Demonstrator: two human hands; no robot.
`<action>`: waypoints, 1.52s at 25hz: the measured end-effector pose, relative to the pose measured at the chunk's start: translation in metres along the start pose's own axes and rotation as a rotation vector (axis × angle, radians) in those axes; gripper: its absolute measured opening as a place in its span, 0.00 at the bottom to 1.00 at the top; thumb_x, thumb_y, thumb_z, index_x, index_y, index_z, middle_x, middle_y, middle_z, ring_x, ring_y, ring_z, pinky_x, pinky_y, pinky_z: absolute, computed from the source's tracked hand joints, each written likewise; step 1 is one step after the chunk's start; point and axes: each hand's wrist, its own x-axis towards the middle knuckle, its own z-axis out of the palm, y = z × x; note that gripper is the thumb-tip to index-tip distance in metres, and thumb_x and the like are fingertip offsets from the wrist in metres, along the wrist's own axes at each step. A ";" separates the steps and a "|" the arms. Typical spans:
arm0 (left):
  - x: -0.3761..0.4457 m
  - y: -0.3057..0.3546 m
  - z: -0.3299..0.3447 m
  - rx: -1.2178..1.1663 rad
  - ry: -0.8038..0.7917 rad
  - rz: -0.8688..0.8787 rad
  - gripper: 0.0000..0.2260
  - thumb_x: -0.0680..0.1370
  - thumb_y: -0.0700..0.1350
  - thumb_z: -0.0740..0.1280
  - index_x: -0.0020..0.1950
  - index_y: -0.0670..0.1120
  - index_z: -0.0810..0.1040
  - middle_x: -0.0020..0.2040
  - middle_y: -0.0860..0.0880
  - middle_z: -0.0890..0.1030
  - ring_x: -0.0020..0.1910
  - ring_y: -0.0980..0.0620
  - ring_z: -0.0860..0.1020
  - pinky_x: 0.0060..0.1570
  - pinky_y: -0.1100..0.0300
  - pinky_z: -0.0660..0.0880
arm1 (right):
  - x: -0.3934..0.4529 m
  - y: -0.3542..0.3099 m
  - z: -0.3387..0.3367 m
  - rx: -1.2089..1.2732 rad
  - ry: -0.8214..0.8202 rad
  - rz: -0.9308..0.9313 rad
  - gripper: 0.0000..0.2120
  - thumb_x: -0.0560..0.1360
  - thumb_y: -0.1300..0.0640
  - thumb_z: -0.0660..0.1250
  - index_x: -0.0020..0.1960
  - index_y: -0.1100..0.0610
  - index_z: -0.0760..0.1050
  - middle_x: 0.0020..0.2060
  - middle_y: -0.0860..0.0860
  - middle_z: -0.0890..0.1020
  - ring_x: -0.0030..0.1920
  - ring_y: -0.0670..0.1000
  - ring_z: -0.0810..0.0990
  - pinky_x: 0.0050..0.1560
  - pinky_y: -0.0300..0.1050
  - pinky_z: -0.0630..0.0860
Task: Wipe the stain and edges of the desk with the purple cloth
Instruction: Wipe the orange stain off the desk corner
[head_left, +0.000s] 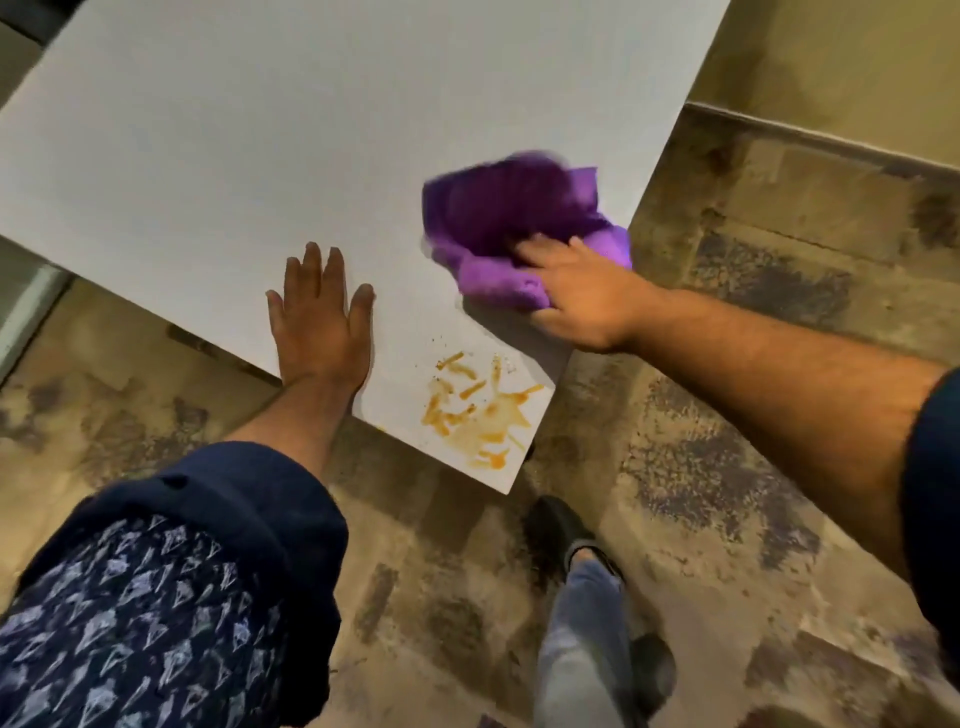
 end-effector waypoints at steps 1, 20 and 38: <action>0.001 -0.001 0.001 -0.012 0.005 0.007 0.29 0.88 0.60 0.48 0.87 0.49 0.56 0.88 0.47 0.54 0.87 0.45 0.51 0.85 0.40 0.46 | 0.006 0.003 0.011 0.000 -0.041 0.014 0.39 0.71 0.36 0.50 0.77 0.53 0.68 0.77 0.57 0.70 0.76 0.61 0.67 0.75 0.59 0.60; 0.000 -0.008 0.004 -0.055 0.061 0.079 0.29 0.87 0.60 0.51 0.86 0.47 0.59 0.87 0.45 0.57 0.87 0.43 0.52 0.84 0.37 0.47 | 0.011 -0.032 0.068 0.080 0.206 0.142 0.36 0.79 0.32 0.48 0.83 0.46 0.58 0.81 0.50 0.66 0.80 0.57 0.64 0.81 0.62 0.51; 0.015 -0.026 0.007 0.027 0.009 0.326 0.31 0.87 0.60 0.53 0.86 0.46 0.57 0.87 0.40 0.55 0.86 0.39 0.52 0.84 0.40 0.48 | -0.027 -0.080 0.109 0.127 0.321 0.249 0.27 0.80 0.55 0.64 0.77 0.41 0.67 0.78 0.48 0.72 0.77 0.55 0.67 0.76 0.59 0.54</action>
